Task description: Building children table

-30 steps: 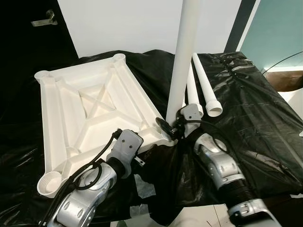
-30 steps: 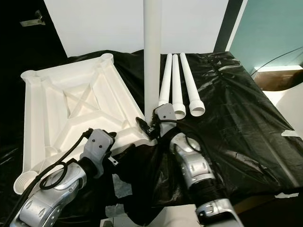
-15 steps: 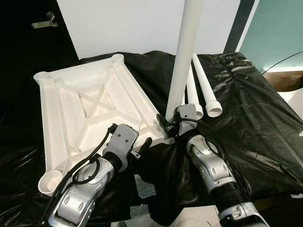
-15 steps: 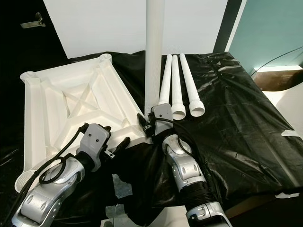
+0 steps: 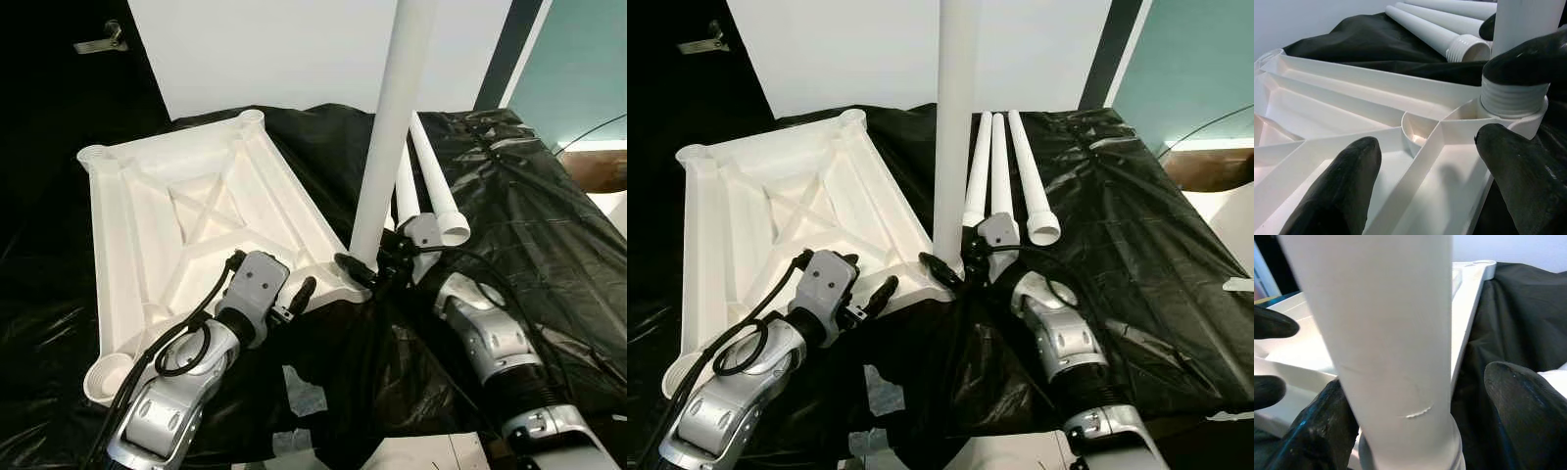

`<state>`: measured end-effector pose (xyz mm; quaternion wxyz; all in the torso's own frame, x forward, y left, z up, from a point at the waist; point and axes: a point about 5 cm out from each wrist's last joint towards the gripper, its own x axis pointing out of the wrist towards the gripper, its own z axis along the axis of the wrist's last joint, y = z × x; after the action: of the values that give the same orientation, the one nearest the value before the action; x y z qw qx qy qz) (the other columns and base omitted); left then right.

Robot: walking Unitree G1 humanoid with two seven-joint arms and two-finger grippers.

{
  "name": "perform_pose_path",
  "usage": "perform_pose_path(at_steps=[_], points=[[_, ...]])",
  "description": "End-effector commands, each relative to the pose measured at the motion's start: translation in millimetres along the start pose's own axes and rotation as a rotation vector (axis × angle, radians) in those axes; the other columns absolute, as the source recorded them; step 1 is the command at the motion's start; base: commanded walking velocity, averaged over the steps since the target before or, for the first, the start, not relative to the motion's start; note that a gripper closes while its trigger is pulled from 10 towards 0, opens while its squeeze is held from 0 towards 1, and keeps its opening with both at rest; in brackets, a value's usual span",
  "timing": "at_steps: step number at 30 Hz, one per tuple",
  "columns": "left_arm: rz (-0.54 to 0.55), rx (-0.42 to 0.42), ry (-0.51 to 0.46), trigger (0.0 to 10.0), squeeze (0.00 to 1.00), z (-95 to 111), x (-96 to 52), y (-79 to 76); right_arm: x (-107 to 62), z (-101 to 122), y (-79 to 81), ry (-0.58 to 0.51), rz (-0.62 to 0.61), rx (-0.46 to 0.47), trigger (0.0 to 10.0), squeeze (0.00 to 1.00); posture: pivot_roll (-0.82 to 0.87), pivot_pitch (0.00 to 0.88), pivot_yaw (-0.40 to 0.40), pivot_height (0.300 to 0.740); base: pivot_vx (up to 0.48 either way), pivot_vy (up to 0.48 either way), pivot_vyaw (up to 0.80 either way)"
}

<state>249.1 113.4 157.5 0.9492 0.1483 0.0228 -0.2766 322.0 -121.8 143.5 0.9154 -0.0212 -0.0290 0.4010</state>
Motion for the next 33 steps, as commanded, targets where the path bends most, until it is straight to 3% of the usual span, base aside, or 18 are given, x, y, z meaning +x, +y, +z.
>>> perform_pose_path(at_steps=[1, 8, 9, 11, 12, 13, 14, 25, 29, 33], points=[[0.003, 0.011, 0.006, 10.0, 0.0, -2, 0.0, 1.6, 2.5, 3, -6.1, 0.014, 0.074, -0.03, 10.0, 0.0, 0.14, 0.0, -0.012, 0.74, 0.0, 0.0, 0.0], [-0.009, 0.018, 0.001, 10.0, 0.0, 0, 2.7, -0.5, 20.3, 9, -13.7, 0.064, 0.199, -0.111, 10.0, 0.0, 0.15, 0.0, -0.008, 0.74, 0.0, 0.0, 0.0], [-0.011, 0.022, 0.004, 10.0, 0.0, 0, 3.0, -1.3, 23.9, 10, -13.6, 0.069, 0.212, -0.108, 9.3, 0.0, 0.15, 0.0, -0.009, 0.74, 0.0, 0.0, 0.0], [-0.011, 0.024, 0.006, 10.0, 0.0, 0, 3.2, -1.8, 25.9, 10, -13.4, 0.072, 0.22, -0.105, 9.3, 0.0, 0.15, 0.0, -0.011, 0.74, 0.0, 0.0, 0.0], [-0.01, 0.022, 0.008, 10.0, 0.0, 0, 3.2, -2.3, 27.0, 9, -13.2, 0.075, 0.224, -0.11, 1.8, 0.0, 0.16, 0.0, -0.015, 0.74, 0.0, 0.0, 0.0], [-0.009, 0.02, 0.009, 10.0, 0.0, 0, 3.1, -2.6, 27.5, 9, -13.1, 0.076, 0.227, -0.114, 1.8, 0.0, 0.16, 0.0, -0.015, 0.74, 0.0, 0.0, 0.0], [-0.005, 0.02, 0.011, 10.0, 0.0, -1, 2.4, -3.1, 27.0, 7, -12.7, 0.082, 0.225, -0.113, 0.0, 0.0, 0.17, 0.0, -0.019, 0.74, 0.0, 0.0, 0.0], [0.014, 0.007, 0.018, 10.0, 0.0, -2, -1.1, -4.5, 24.6, -10, -20.2, 0.172, 0.086, -0.1, 0.0, 0.0, 0.17, 0.002, -0.03, 0.74, 0.0, 0.0, 0.0], [0.012, 0.001, 0.014, 10.0, 0.0, 0, 0.5, -5.4, 29.6, -18, -11.5, 0.139, -0.154, 0.021, 0.0, 0.0, 0.16, 0.026, -0.026, 0.74, 0.0, 0.0, 0.0], [0.009, -0.001, 0.008, 10.0, 0.0, 1, 1.1, -5.9, 31.5, -19, -5.8, 0.127, -0.206, 0.041, 0.0, 0.0, 0.16, 0.03, -0.022, 0.74, 0.0, 0.0, 0.0]])
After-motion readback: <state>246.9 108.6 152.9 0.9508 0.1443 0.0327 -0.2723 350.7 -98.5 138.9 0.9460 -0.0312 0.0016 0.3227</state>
